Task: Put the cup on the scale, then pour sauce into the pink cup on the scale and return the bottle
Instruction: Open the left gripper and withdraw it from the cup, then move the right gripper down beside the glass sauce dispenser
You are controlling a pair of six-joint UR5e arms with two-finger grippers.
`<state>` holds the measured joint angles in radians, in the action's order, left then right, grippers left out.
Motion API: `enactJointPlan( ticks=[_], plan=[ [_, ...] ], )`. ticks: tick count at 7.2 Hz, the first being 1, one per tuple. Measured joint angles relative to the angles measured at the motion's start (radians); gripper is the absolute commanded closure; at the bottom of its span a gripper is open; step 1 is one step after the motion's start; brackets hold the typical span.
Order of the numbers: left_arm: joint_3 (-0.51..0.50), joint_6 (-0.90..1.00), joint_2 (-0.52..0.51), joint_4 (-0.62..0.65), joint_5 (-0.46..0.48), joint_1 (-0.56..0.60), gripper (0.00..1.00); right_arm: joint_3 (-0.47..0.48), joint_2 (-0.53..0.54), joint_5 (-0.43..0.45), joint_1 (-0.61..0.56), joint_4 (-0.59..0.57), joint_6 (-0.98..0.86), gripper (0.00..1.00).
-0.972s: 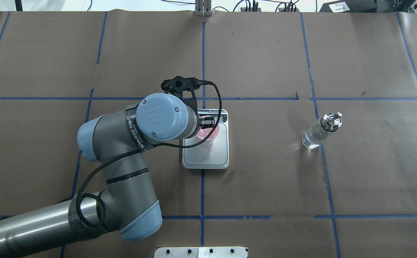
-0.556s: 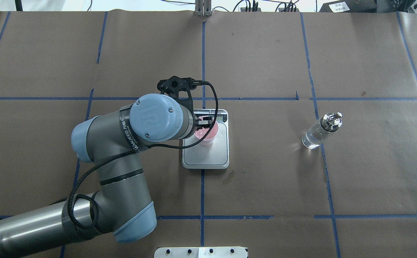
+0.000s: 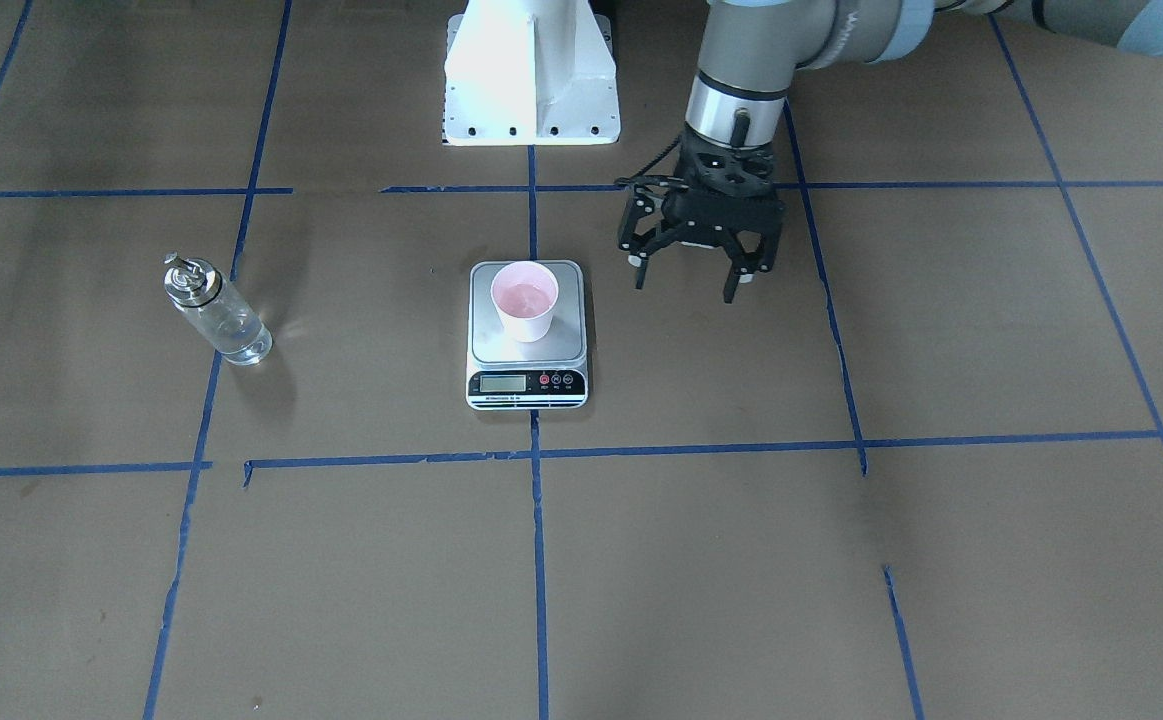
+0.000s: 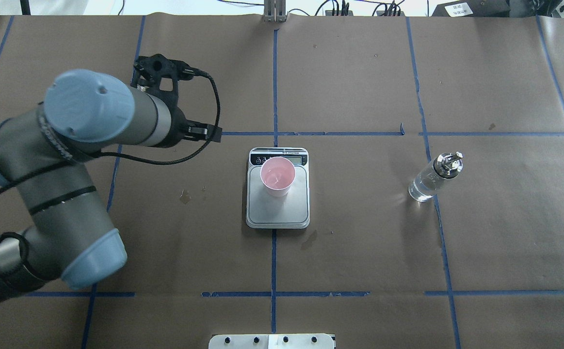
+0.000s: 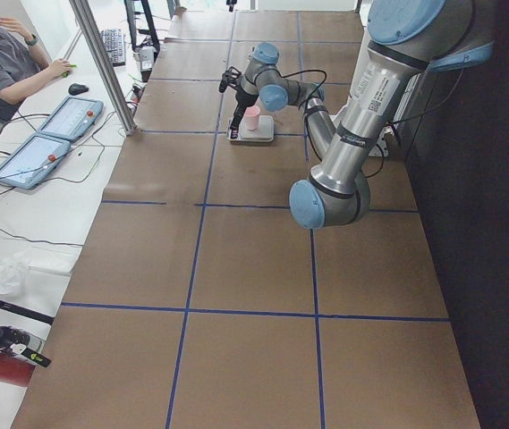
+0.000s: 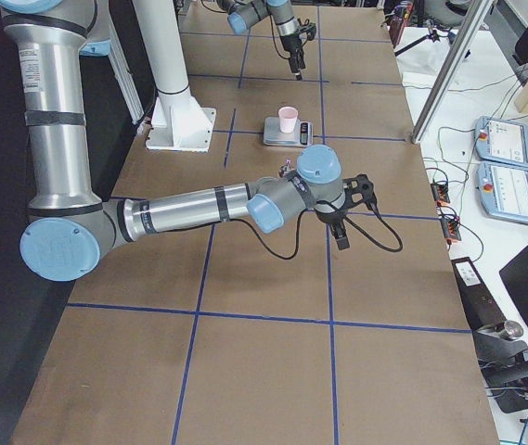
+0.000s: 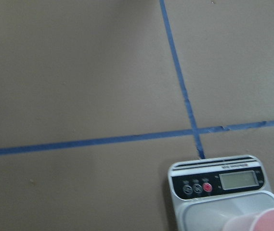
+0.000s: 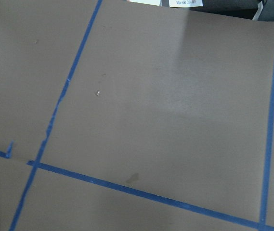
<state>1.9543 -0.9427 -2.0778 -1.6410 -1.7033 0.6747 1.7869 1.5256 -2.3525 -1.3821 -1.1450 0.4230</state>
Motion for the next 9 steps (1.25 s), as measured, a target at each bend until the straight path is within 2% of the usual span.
enactJointPlan(
  ticks=[3,5,6,8,9],
  plan=[
    [0.016,0.467,0.184,-0.006,-0.154,0.314,0.00,0.205,0.005,0.036,0.148,-0.026,0.319,0.00],
    [-0.051,0.798,0.310,0.004,-0.310,0.583,0.00,0.395,0.001,0.160,0.267,-0.228,0.398,0.00],
    [-0.130,0.953,0.355,0.031,-0.390,0.709,0.00,0.481,0.003,0.210,0.319,-0.319,0.428,0.00],
    [-0.261,1.120,0.454,0.075,-0.499,0.903,0.00,0.569,0.012,0.342,0.465,-0.367,0.536,0.00],
    [-0.273,1.138,0.505,0.083,-0.536,0.938,0.00,0.595,0.043,0.462,0.577,-0.330,0.615,0.00]
  ],
)
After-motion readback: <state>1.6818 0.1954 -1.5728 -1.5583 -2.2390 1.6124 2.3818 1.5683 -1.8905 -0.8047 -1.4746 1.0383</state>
